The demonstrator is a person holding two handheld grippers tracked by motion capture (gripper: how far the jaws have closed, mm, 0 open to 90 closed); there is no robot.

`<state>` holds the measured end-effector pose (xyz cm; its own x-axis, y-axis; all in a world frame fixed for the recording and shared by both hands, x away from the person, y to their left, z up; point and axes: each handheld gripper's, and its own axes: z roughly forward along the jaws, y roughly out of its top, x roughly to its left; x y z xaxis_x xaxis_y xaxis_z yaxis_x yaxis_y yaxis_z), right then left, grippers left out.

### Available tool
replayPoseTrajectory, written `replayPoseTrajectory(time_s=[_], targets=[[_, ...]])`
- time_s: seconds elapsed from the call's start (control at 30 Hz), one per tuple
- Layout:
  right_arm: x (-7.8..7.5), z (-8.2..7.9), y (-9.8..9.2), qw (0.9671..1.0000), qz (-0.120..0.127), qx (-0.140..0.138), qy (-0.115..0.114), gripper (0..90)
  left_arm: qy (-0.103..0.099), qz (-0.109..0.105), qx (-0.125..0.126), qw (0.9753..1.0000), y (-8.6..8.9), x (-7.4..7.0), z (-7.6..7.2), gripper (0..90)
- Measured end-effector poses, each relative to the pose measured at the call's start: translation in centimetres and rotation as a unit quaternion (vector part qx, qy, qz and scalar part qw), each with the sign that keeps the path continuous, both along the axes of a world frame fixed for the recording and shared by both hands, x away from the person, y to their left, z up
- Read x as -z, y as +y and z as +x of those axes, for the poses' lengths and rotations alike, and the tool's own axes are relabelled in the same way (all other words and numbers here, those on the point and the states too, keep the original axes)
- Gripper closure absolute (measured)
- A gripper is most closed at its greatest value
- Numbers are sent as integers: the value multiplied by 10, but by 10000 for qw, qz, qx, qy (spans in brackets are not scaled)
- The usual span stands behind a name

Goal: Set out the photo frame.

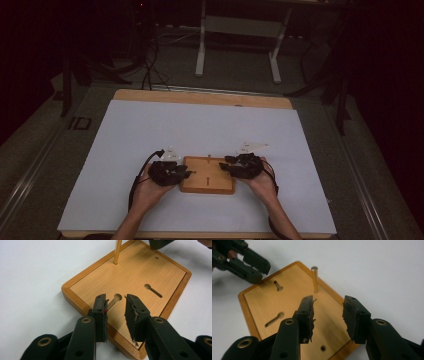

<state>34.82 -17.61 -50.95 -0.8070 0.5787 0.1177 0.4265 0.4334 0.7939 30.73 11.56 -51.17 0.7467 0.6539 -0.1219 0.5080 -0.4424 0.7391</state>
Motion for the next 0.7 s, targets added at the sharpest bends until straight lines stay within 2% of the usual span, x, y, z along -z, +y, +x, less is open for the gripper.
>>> replayPoseTrajectory(time_s=[0.2,0.27,0.37,0.5,0.6,0.63,0.7], targets=[[2,-7,-12,10000,-34,32,-12,604,-62,-33,-15,10000,0,-1,0,644],[2,-9,-15,10000,-26,76,-9,604,-108,-90,45,9999,0,-2,-1,635],[3,-12,-20,9999,-26,110,17,604,-221,-57,92,9997,-3,-4,-2,622],[2,-18,-23,9999,-48,141,2,601,-403,11,-67,9992,-6,-7,-1,618],[2,-21,-25,9999,-54,149,-28,591,-459,92,-145,9988,-8,-10,2,615],[3,-23,-27,9998,-11,211,-72,586,-489,74,-194,9986,-9,-11,2,621],[5,-24,-28,9995,-83,272,-103,580,-492,33,-284,9984,-9,-11,6,638]])
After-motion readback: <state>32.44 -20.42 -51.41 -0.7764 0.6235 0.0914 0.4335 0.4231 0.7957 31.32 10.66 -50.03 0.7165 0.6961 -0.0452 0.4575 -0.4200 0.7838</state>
